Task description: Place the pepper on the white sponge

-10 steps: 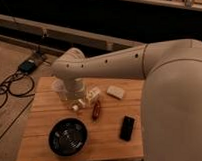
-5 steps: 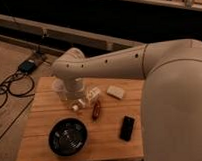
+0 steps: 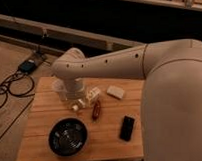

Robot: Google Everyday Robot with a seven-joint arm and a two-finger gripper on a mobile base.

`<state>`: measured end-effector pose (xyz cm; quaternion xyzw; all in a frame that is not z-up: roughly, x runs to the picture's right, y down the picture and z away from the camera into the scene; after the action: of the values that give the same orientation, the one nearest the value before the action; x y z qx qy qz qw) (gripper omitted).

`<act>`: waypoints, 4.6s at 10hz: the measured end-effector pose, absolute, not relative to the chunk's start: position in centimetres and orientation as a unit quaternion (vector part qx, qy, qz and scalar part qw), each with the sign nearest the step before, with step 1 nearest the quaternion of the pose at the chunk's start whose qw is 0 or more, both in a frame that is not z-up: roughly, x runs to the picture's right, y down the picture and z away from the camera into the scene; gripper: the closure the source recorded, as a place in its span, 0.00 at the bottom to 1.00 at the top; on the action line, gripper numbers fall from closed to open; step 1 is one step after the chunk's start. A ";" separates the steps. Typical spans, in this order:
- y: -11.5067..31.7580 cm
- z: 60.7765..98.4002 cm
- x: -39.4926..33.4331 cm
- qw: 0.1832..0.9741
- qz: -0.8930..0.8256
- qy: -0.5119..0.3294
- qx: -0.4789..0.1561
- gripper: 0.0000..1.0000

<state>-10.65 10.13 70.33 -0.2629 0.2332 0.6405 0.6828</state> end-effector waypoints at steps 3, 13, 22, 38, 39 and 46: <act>10.1 70.3 -10.6 0.683 0.641 0.233 -0.263 0.35; 10.2 84.0 -2.3 0.698 0.639 0.212 -0.245 0.35; 14.1 89.0 -0.6 0.679 0.648 0.237 -0.250 0.37; 3.1 89.4 7.8 0.661 0.671 0.259 -0.215 1.00; 1.9 90.0 8.6 0.658 0.675 0.254 -0.216 1.00; 0.2 95.1 12.2 0.635 0.692 0.225 -0.260 1.00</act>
<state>12.16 0.19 95.15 -0.2602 0.2254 0.6917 0.6348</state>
